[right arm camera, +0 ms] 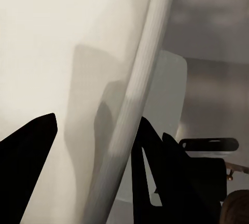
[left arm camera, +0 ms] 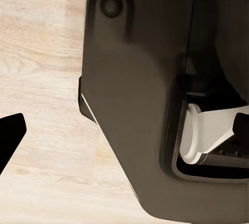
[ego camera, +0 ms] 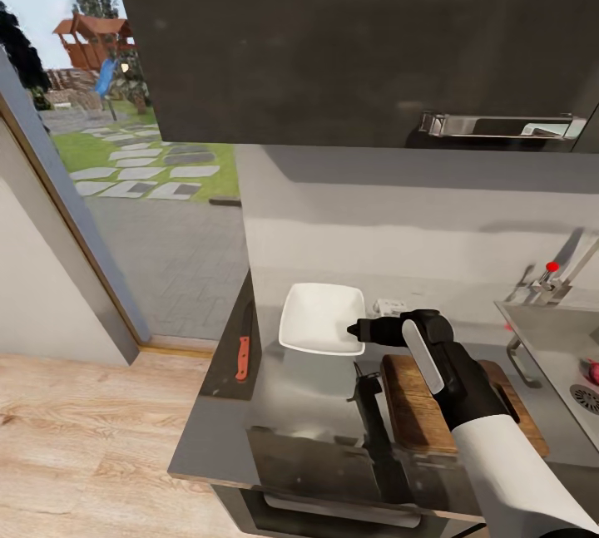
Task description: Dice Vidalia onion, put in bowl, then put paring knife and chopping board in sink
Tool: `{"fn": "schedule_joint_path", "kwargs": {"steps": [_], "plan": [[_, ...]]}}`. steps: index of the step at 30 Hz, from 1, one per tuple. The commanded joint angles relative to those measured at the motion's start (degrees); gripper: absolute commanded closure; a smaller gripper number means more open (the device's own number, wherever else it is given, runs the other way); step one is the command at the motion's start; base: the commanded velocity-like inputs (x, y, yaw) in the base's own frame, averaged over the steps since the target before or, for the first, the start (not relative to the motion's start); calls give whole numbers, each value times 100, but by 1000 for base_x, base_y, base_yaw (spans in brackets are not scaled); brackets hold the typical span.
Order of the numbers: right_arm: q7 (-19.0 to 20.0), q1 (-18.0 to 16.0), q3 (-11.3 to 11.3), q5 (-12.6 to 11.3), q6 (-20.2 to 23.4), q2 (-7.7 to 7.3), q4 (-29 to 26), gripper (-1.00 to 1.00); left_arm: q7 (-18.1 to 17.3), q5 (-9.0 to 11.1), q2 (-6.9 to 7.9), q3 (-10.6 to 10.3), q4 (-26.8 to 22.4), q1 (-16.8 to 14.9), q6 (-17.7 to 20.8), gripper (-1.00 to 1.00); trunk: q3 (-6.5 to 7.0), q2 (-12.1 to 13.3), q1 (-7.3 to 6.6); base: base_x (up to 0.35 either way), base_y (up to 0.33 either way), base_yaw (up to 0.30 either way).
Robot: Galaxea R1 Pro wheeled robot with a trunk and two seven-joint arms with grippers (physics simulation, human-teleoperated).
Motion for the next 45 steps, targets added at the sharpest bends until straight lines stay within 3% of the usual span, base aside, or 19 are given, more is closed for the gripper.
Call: {"fn": "schedule_joint_path", "kwargs": {"steps": [1, 45], "plan": [[26, -5, 9, 13, 21, -5, -5, 100, -3, 47, -2, 0, -9, 2, -4, -100, -10, -11, 3, 0, 0, 0], [17, -6, 9, 13, 21, 47, 326, 100, -3, 47, -2, 0, -9, 2, -6, -100, -10, -11, 3, 9, 0, 0]]}}
